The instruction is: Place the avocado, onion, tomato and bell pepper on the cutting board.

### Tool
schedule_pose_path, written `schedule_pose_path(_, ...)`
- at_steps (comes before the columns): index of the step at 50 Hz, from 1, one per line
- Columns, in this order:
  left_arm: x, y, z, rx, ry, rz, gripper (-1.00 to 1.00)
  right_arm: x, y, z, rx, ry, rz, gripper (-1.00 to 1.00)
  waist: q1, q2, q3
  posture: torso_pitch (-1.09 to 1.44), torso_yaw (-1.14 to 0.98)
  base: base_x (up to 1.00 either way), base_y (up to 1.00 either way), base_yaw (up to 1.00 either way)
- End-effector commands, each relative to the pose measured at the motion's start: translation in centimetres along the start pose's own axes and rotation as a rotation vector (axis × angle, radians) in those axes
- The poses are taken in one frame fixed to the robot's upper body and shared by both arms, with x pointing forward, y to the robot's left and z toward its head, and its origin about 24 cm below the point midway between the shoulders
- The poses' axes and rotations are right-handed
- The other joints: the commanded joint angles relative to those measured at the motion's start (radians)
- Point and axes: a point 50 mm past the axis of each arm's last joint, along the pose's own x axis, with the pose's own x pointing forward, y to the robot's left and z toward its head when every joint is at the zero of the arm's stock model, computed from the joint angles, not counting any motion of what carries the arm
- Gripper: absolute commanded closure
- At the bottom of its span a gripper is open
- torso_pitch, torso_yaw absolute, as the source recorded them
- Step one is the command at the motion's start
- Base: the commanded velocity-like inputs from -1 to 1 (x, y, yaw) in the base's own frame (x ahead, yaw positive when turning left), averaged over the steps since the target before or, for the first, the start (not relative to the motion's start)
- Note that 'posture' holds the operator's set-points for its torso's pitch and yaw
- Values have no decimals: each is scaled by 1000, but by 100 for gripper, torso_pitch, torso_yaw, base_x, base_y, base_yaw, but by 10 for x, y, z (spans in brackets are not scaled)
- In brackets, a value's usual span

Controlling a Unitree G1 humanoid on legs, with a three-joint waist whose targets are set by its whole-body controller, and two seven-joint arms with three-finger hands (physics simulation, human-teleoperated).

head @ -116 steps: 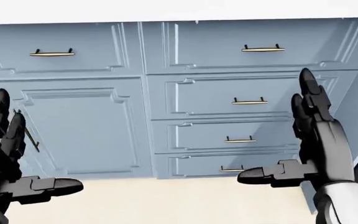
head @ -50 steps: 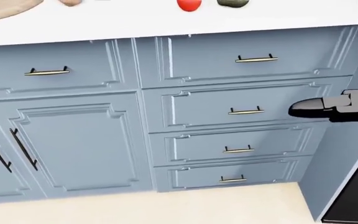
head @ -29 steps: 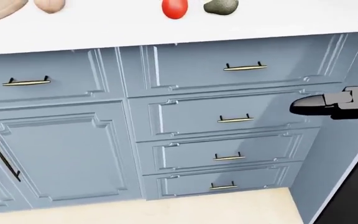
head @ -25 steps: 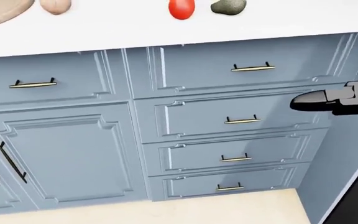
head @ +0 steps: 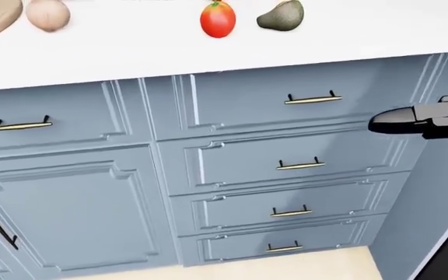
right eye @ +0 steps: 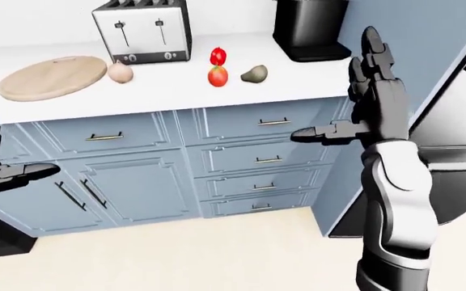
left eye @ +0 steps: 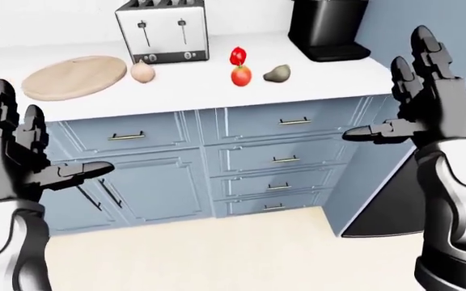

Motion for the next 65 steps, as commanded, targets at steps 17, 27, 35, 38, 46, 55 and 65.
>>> schedule_pose_path(17, 1, 2, 17, 18, -80, 5, -100, 2, -1, 18, -14, -85, 2, -100, 13, -88, -26, 0, 0, 14, 0, 0)
schedule_pose_path(27, 1, 4, 18, 18, -81, 7, -100, 3, -4, 17, -20, -86, -8, -100, 0, 30, -24, 0, 0, 14, 0, 0)
schedule_pose_path(35, 0, 4, 18, 19, -83, 7, -100, 2, -4, 19, -21, -91, -10, -100, 17, -4, -25, 0, 0, 14, 0, 0)
schedule_pose_path(38, 0, 3, 19, 18, -84, 6, -100, 3, -4, 20, -22, -92, -9, -100, 21, -43, -20, 0, 0, 14, 0, 0)
schedule_pose_path(46, 0, 3, 21, 18, -85, 3, -100, 4, -4, 23, -24, -96, -5, -100, 10, -76, -31, 0, 0, 14, 0, 0)
schedule_pose_path(55, -1, 5, 22, 19, -88, 8, -100, 3, -4, 25, -24, -99, -4, -100, 9, 25, -26, 0, 0, 14, 0, 0)
schedule_pose_path(65, -1, 7, 23, 21, -90, 10, -100, 2, -2, 25, -25, -101, -1, -100, 22, -69, -23, 0, 0, 14, 0, 0)
